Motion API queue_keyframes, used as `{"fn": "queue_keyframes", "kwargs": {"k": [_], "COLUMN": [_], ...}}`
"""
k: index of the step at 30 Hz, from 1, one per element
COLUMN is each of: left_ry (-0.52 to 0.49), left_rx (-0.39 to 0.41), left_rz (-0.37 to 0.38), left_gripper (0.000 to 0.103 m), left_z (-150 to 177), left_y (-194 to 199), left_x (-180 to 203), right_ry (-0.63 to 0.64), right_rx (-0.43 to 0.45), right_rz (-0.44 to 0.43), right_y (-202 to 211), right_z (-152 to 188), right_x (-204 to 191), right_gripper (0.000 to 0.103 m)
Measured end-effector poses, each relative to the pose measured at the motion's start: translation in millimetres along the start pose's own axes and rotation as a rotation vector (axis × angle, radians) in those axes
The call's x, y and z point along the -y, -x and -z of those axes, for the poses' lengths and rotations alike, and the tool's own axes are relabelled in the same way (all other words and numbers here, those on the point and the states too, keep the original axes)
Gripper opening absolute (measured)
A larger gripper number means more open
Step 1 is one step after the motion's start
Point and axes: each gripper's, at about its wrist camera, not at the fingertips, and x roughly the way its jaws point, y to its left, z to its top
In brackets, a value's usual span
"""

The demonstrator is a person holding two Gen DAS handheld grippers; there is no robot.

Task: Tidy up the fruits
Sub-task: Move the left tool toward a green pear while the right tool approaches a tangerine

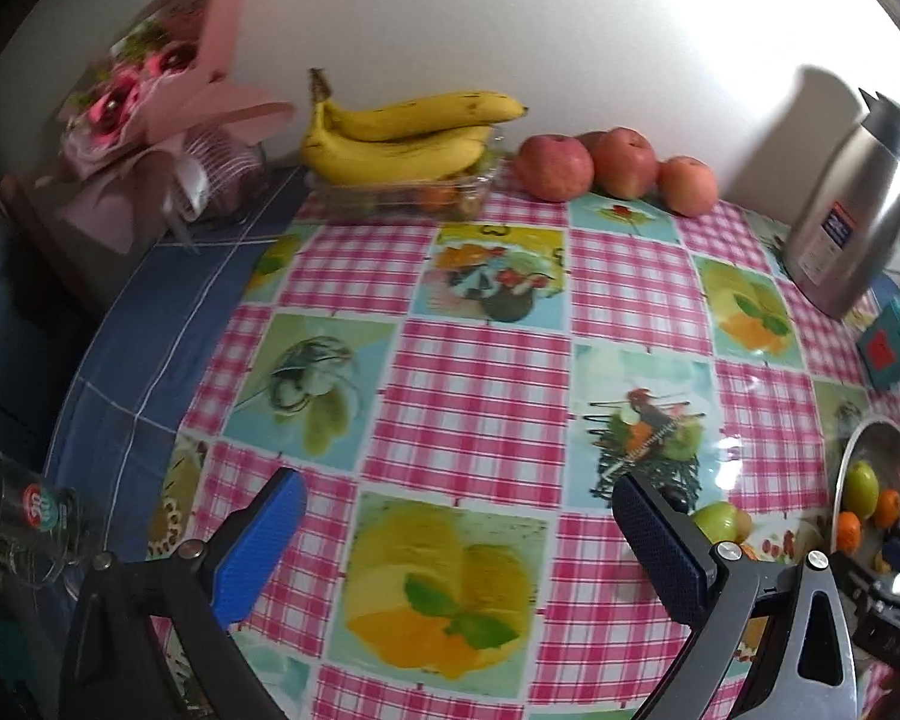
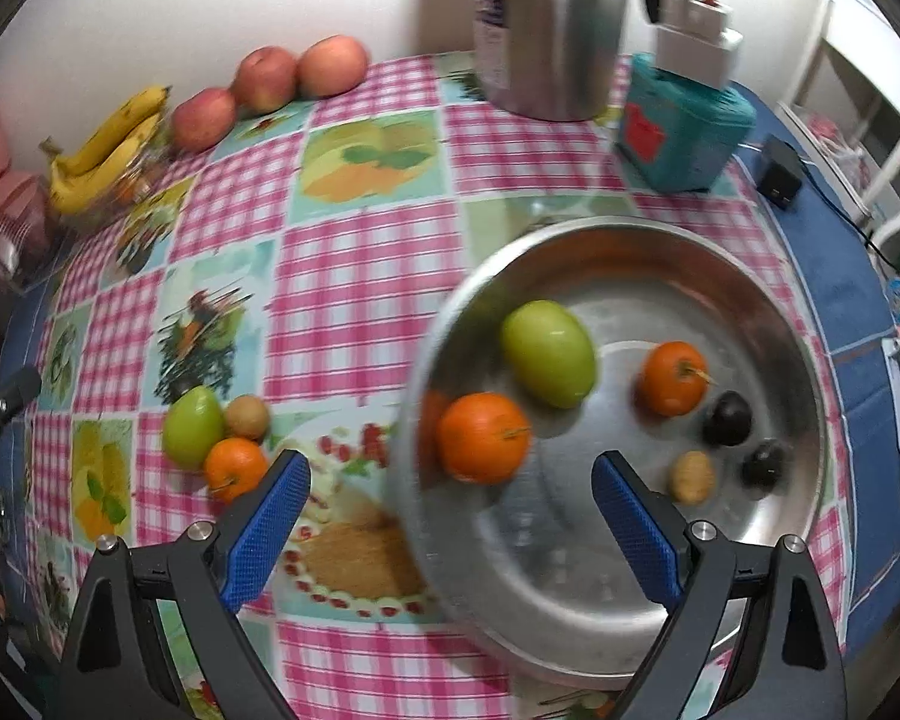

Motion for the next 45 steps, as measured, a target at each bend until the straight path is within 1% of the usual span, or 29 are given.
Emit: {"fn": "queue_keyframes", "kwargs": {"k": [4,8,16,19,25,30,33,38,45], "left_ry": [0.01,0.002,-0.042,-0.047,-0.055,-0.036,-0.012,-0.016,-0.007], "left_rx": [-0.003,-0.017,-0.088,-0.11,-0.126,-0.133,-0.131,-0.142,-0.155], "left_rz": [0.005,0.013,0.032,0.045,0.061,0.084,0.112,0.126,0.191], "left_gripper": [0.103,0.103,0.103,0.103,0.103,0.103,0.103,0.103,0.103], "left_z": [1,2,9,12,14,14,13,14,16], "left_y": [0,-6,-30,-38,-44,-47,-48,-53,-60], "left_x": [-6,-1,15,20,25,26,26,33,45], "right_ry": [0.043,0.074,0.115,0.117,0.124,0.127,0.13,0.127,0.139], "right_rx": [-0.008,-0.014,-0.032,-0.042,-0.065,-0.071,-0.068,-0.07,-0.078], "right_rz": [-0.026,-0.046,-0.06,-0.066,-0.075,-0.113,-0.126,-0.133,-0.145], "right_y": [-2,-4,-13,-18,-26,-32,-36,-41,-50], "right_z": [1,2,3,3,2,0,0,0,-1], "right_x": [-21,-38,-60,-62,-66,-69,-70,-68,-71], "right_gripper": [0.095,0.095,0.095,0.095,0.095,0.095,0.095,0.095,0.095]}}
